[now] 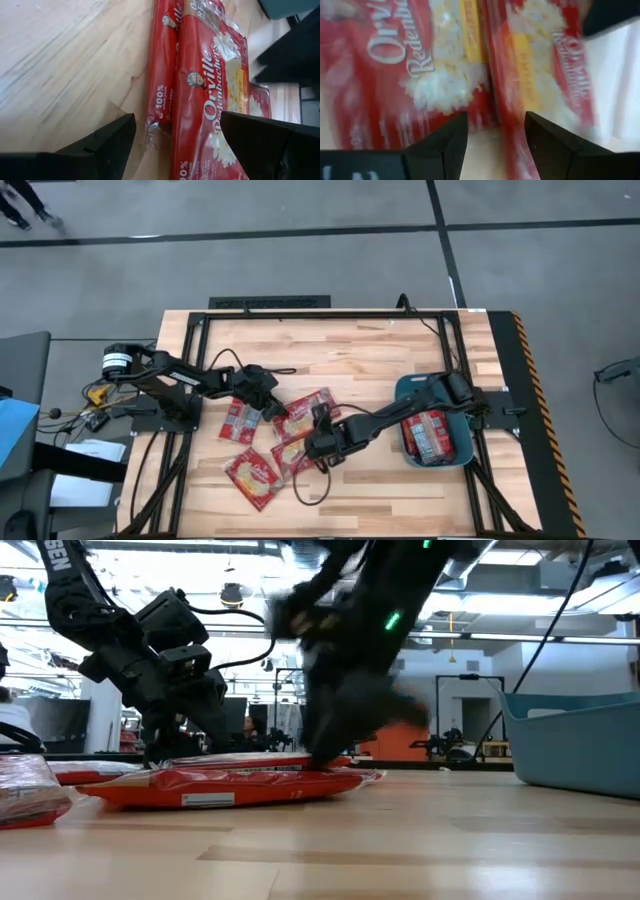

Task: Sort popcorn bags into baskets
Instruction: Stack the popcorn bag into the blue bin

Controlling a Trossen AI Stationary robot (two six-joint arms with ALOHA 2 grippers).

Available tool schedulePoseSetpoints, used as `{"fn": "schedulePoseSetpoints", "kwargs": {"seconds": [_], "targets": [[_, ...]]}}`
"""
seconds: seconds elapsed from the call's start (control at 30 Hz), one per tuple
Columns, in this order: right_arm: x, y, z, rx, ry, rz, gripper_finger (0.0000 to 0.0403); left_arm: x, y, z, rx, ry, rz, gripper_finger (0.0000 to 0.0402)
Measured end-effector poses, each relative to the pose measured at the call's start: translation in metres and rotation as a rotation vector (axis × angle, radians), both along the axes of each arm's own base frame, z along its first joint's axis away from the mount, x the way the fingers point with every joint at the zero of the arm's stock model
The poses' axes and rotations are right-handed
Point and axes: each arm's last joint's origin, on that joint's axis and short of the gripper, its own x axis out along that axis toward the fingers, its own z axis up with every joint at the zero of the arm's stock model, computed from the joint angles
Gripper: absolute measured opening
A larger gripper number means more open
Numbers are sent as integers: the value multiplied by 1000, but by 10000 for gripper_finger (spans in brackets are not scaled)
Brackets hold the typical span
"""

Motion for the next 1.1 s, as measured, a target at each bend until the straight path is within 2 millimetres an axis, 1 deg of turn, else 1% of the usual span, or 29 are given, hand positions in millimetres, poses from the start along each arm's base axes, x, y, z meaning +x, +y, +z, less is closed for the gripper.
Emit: {"fn": "schedulePoseSetpoints", "kwargs": {"seconds": [0.07, 0.13, 0.2, 0.27, 0.47, 0.6, 0.87, 0.9, 1.0, 1.1], "targets": [[-1, -2, -4, -57, 18, -13, 216, 1, -1, -2, -2, 9, -3, 290], [5, -4, -6, -64, -24, -20, 210, 1, -1, -2, -4, 8, -7, 290], [5, -7, -10, -93, 1, -21, 203, 3, -1, -3, -3, 11, -11, 290], [10, -9, -15, -98, -13, -31, 197, 4, -2, -2, 0, 5, -22, 290], [13, -17, -14, -102, -33, -61, 177, 9, -3, -2, 4, 3, -46, 290], [13, -17, -14, -107, -40, -70, 143, 9, -3, -2, 6, 1, -50, 290], [20, -15, 0, -98, -67, -74, 17, 10, -3, -2, 4, -6, -60, 290], [21, -15, 3, -98, -69, -73, 11, 10, -3, -2, 2, -7, -63, 290], [24, -14, 14, -91, -66, -89, 14, 10, -4, -1, -5, -15, -77, 290], [24, -14, 23, -85, -35, -113, 8, 10, -3, 2, -36, -43, -107, 291]]}}
